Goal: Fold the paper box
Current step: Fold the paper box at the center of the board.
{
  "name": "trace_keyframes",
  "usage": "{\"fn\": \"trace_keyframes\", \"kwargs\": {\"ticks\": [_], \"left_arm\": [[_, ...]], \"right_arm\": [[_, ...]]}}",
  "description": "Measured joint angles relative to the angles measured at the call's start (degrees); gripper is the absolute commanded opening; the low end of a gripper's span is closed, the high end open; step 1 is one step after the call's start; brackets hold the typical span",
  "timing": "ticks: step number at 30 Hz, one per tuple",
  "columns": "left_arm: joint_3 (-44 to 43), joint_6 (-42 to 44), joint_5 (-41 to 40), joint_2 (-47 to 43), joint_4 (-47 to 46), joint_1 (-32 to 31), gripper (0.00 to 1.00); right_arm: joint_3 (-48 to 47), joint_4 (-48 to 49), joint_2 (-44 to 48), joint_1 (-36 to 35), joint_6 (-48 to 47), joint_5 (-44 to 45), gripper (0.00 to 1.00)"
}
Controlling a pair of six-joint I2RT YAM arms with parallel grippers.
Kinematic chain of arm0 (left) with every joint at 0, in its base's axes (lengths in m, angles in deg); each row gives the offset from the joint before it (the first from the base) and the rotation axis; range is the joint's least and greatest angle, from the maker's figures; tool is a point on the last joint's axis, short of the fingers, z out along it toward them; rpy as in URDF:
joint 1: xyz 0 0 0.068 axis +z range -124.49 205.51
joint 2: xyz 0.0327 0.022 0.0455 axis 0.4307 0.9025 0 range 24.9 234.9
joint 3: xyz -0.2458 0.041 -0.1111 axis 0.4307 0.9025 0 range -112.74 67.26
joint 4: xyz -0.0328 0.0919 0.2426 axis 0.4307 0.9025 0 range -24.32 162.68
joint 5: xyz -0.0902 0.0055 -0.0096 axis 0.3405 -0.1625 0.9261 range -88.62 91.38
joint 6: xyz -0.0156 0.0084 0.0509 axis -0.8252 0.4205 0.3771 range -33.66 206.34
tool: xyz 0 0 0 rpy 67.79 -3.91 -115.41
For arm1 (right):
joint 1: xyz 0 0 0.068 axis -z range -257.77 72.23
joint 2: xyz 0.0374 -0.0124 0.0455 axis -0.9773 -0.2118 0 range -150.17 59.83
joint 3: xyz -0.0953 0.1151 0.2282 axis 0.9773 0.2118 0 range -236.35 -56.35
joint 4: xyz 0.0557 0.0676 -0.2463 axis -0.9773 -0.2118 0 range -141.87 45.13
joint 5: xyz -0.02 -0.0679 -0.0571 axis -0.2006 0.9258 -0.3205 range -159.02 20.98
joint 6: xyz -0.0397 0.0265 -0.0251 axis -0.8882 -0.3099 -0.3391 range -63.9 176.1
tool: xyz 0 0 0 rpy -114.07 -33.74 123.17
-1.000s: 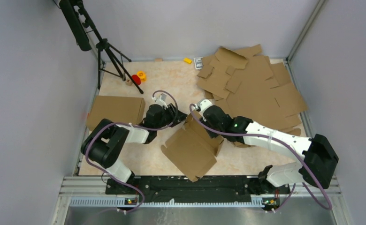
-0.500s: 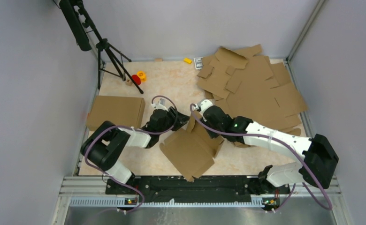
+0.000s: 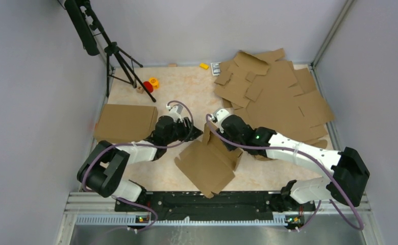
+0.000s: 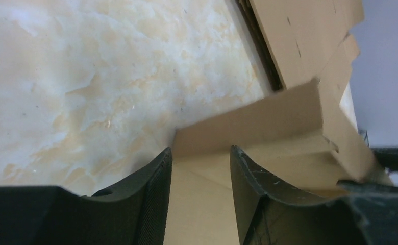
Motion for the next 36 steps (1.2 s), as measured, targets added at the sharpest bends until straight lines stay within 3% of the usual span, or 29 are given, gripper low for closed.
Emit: {"fn": "trace_keyframes", "kwargs": {"ticks": [9, 18, 21, 23, 26, 31, 36], "left_arm": [[2.2, 9.7, 16.0, -0.6, 1.3, 2.7, 0.49], [4.6, 14.9, 18.4, -7.1, 4.0, 5.6, 0.44], [6.5, 14.9, 16.7, -12.9, 4.0, 6.7, 0.35], [7.6, 14.7, 13.9, -17.0, 4.2, 7.4, 0.24], [7.7, 14.0, 10.3, -20.5, 4.6, 9.0, 0.0], [4.8, 13.4, 5.8, -18.0, 7.6, 12.6, 0.0], [-6.5, 13.4, 6.9, -4.9, 12.3, 13.0, 0.0]], "right_arm": [[-0.1, 3.5, -0.1, 0.0, -1.8, -1.0, 0.13], [-0.8, 4.0, -0.8, 0.0, -4.6, -2.6, 0.13], [-0.8, 4.0, -0.8, 0.0, -4.9, -2.6, 0.13], [-0.8, 4.0, -0.8, 0.0, -5.0, -2.6, 0.13], [-1.0, 4.0, -0.8, 0.1, -5.0, -2.7, 0.13], [-1.0, 3.9, -0.8, 0.1, -5.0, -2.7, 0.12], [-1.0, 4.0, -0.8, 0.4, -5.0, -3.0, 0.12]]}}
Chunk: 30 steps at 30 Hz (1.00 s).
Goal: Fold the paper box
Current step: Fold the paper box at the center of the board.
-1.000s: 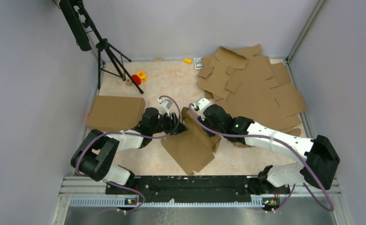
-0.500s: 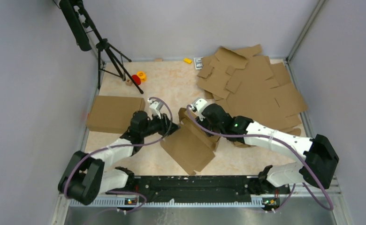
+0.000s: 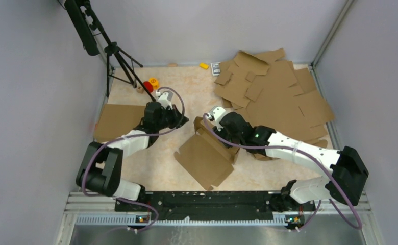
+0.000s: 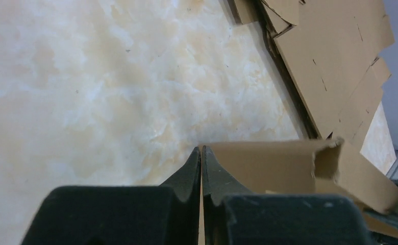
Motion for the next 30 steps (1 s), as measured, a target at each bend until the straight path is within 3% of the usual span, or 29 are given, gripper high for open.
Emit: {"fn": "trace_keyframes", "kwargs": {"ticks": [8, 15, 19, 24, 30], "left_arm": [[-7.1, -2.4, 6.7, 14.1, -0.5, -2.6, 0.0], [-6.9, -3.3, 12.0, 14.5, -1.9, -5.1, 0.02], [-6.2, -3.2, 13.1, 13.9, -1.8, -4.8, 0.09], [-5.9, -1.5, 13.2, 13.6, -1.6, -4.5, 0.3], [-5.9, 4.2, 14.2, 13.6, -0.5, -4.2, 0.34]], "right_arm": [[0.0, 0.0, 0.0, 0.0, 0.0, -0.3, 0.11], [0.0, -0.3, -0.9, 0.3, 0.2, -0.5, 0.11], [0.0, -0.3, -1.4, 0.8, 0.4, -1.0, 0.1], [-0.2, -0.4, -1.5, 1.1, 0.5, -1.7, 0.11], [-0.2, -0.9, -1.5, 1.2, 0.4, -2.4, 0.1]]}}
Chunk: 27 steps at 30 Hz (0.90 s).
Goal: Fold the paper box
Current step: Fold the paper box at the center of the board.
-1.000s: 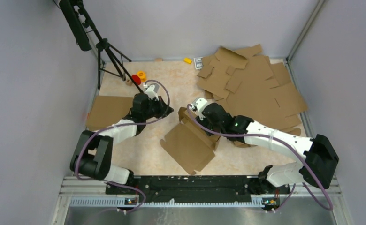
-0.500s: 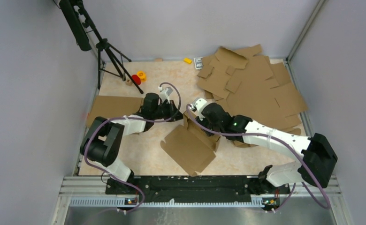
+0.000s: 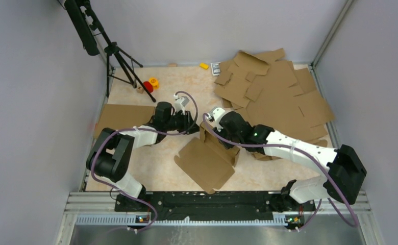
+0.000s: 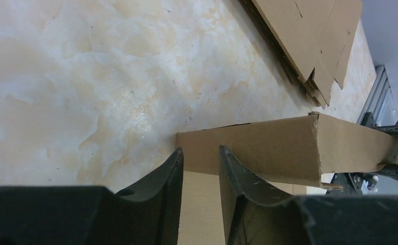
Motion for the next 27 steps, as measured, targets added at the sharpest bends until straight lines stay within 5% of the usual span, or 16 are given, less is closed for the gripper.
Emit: {"fn": "trace_keyframes", "kwargs": {"ticks": [17, 27], "left_arm": [[1.8, 19.9, 5.4, -1.8, -1.9, 0.1, 0.34], [-3.3, 32.0, 13.2, -1.0, 6.5, 0.4, 0.35]], "right_arm": [[-0.4, -1.0, 0.0, 0.1, 0.0, -1.7, 0.1], [-0.8, -3.2, 0.0, 0.3, -0.5, -1.7, 0.1]]}}
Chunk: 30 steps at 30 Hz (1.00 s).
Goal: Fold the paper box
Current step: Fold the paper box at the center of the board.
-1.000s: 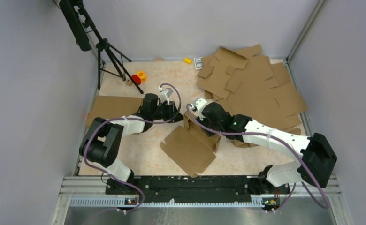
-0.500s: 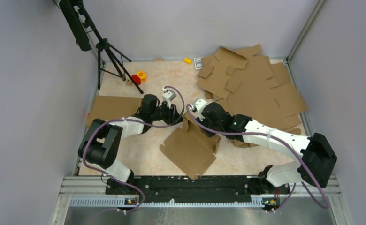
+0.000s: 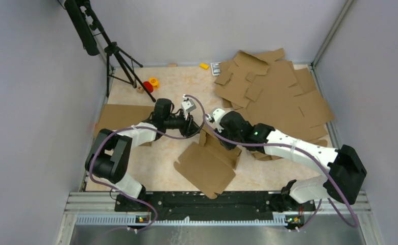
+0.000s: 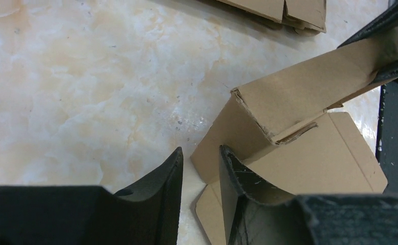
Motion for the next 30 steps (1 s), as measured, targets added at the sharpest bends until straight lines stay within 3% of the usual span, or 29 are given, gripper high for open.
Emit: {"fn": "trace_keyframes", "kwargs": {"ticks": [30], "left_arm": [[-3.8, 6.7, 5.4, 2.7, 8.9, 0.3, 0.35]], "right_arm": [[-0.2, -2.1, 0.4, 0.5, -0.6, 0.1, 0.09]]}}
